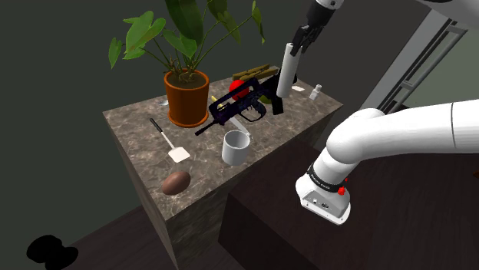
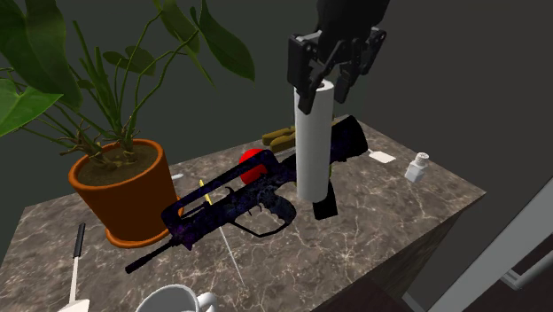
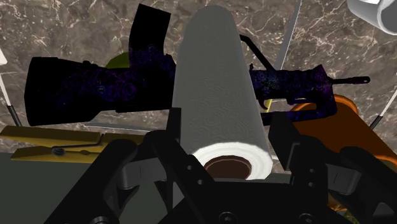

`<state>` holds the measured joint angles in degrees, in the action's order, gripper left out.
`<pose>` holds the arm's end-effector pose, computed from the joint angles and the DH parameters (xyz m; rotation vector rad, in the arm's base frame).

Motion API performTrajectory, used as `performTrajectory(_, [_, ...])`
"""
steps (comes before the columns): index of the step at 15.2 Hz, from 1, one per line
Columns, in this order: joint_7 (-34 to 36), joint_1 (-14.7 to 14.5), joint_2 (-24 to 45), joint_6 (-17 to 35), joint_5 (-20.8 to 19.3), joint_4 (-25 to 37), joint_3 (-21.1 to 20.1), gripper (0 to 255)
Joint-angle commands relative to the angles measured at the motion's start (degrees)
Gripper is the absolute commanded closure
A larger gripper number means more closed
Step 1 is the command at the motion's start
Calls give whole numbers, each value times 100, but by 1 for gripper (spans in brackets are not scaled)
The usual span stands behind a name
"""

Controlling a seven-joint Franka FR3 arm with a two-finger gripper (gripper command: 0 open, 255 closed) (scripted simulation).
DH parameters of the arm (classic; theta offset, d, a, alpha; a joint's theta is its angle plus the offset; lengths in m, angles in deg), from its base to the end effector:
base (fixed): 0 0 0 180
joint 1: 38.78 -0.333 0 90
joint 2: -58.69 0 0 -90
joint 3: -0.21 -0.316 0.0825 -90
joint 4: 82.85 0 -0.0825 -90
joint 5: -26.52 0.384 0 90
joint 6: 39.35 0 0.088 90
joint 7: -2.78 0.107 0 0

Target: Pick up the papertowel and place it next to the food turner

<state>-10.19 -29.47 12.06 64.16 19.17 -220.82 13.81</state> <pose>0.2902 -0.1566 0.5879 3.1096 -0.1560 0.3172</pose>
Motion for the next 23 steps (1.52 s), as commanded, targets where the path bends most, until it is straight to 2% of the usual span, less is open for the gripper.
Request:
performTrajectory(1, [2, -15, 44, -130, 20, 172, -18, 255])
performTrajectory(20, [-16, -128, 573, -1416, 170, 1986, -125, 255])
performTrajectory(23, [369, -206, 577, -1193, 315, 1744, -456, 255])
